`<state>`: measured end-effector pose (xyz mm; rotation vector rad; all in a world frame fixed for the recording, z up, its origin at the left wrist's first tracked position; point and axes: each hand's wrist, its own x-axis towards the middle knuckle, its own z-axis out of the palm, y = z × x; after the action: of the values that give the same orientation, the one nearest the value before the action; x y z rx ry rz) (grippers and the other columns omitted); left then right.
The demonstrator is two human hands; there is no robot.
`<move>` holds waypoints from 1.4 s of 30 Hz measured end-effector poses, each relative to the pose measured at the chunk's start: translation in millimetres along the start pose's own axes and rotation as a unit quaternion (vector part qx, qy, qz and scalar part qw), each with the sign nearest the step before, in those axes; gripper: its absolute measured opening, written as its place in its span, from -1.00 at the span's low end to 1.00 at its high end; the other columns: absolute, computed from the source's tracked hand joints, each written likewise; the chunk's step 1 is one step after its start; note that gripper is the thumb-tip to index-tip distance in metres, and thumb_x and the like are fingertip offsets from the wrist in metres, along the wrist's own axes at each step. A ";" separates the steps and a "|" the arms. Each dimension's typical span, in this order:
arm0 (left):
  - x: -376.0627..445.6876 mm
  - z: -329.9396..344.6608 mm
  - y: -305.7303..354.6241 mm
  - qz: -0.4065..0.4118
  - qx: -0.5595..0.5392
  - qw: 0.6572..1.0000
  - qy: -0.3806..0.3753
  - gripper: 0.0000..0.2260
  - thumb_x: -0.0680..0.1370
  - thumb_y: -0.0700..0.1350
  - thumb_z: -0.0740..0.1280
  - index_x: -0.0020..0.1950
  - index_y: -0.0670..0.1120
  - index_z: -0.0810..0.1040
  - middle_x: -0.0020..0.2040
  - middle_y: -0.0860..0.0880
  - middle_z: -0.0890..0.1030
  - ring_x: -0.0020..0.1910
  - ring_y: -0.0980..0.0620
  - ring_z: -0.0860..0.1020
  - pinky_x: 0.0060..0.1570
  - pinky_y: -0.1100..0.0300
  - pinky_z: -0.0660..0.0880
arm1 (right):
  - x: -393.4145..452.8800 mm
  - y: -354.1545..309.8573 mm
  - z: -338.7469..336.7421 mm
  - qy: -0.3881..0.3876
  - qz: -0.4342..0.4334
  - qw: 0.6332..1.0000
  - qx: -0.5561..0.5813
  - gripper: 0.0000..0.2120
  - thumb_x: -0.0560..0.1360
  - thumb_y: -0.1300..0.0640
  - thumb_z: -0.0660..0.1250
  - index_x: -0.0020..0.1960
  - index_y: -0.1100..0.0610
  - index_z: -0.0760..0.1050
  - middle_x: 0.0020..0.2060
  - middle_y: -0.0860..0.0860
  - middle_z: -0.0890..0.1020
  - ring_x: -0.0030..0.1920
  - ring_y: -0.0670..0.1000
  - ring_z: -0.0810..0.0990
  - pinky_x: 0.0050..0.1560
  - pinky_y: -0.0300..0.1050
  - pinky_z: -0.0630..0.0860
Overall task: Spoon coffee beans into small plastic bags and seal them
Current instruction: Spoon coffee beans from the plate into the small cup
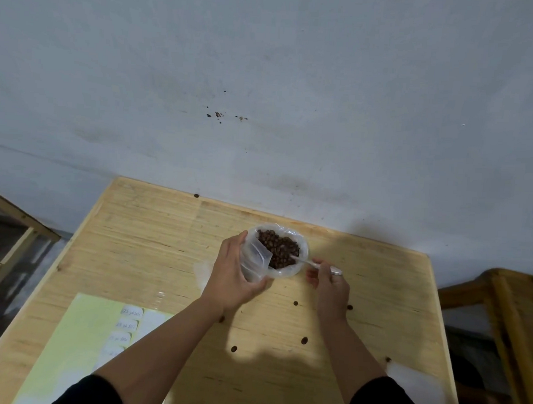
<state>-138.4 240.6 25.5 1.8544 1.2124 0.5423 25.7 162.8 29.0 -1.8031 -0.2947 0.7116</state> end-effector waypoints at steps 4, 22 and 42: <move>-0.2 0.2 0.7 0.007 0.006 1.000 0.006 -0.06 0.29 0.14 0.52 0.51 -0.03 0.07 0.36 0.02 0.24 0.25 0.20 0.25 0.20 0.33 0.25 | -0.2 -4.9 2.5 0.010 0.113 0.986 0.125 -0.77 0.60 0.21 0.15 -0.02 0.29 0.55 -0.28 0.11 0.62 -0.29 -0.02 0.60 -0.30 -0.33 0.59; -0.5 -2.7 20.3 0.021 -0.022 1.000 0.010 -0.07 0.19 0.29 0.35 0.47 0.00 0.12 0.26 0.12 0.22 0.22 0.24 0.22 0.03 0.59 0.18 | -36.8 -50.7 -24.6 -0.126 -0.220 0.966 -0.051 -0.84 0.53 0.27 0.26 0.00 0.17 0.62 -0.25 0.04 0.64 -0.25 -0.08 0.60 -0.17 -0.27 0.57; -14.8 3.1 12.4 0.028 0.022 0.999 0.022 -0.11 0.30 -0.04 0.56 0.49 -0.08 0.13 0.36 -0.05 0.27 0.29 0.13 0.31 0.24 0.33 0.23 | -10.8 27.9 -43.6 0.148 0.122 0.981 0.008 -0.93 0.38 0.17 0.44 -0.14 0.07 0.64 -0.23 0.00 0.68 -0.21 -0.02 0.61 -0.06 -0.07 0.56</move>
<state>-136.0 223.8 35.2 1.9278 1.2144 0.5943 39.3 113.5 15.3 -1.9189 0.1320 0.5997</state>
